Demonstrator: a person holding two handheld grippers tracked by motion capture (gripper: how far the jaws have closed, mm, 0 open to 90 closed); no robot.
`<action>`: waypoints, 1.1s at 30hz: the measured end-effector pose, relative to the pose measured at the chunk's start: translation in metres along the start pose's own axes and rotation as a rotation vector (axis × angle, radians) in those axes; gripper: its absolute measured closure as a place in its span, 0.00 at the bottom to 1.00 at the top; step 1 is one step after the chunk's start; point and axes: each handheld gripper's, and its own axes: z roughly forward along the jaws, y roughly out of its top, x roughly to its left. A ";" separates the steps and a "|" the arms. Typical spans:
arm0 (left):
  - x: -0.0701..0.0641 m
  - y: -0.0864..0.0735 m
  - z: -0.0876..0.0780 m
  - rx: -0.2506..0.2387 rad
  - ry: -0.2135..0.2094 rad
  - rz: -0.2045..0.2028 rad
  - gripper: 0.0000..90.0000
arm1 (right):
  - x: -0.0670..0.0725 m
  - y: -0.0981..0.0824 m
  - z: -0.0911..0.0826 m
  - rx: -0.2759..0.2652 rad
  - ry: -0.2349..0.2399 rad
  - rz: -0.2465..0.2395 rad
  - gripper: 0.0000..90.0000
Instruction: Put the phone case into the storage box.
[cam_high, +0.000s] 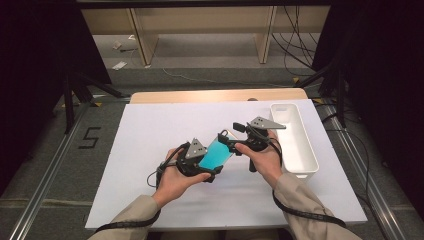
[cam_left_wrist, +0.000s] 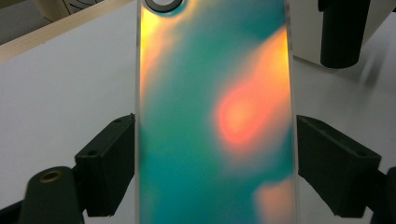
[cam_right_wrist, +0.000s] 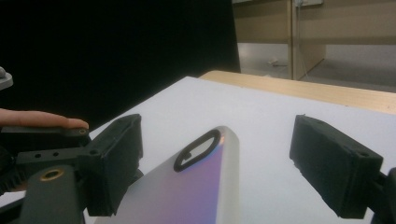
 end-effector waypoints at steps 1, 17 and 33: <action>0.000 0.000 0.000 -0.002 0.000 0.000 0.19 | 0.000 0.000 0.000 0.001 0.000 0.001 0.21; 0.000 0.000 0.000 0.000 0.000 0.005 0.19 | 0.000 -0.004 0.004 0.010 0.035 0.047 0.40; -0.001 0.000 0.001 -0.006 0.000 0.006 0.19 | 0.000 -0.004 0.004 0.019 0.040 0.060 0.49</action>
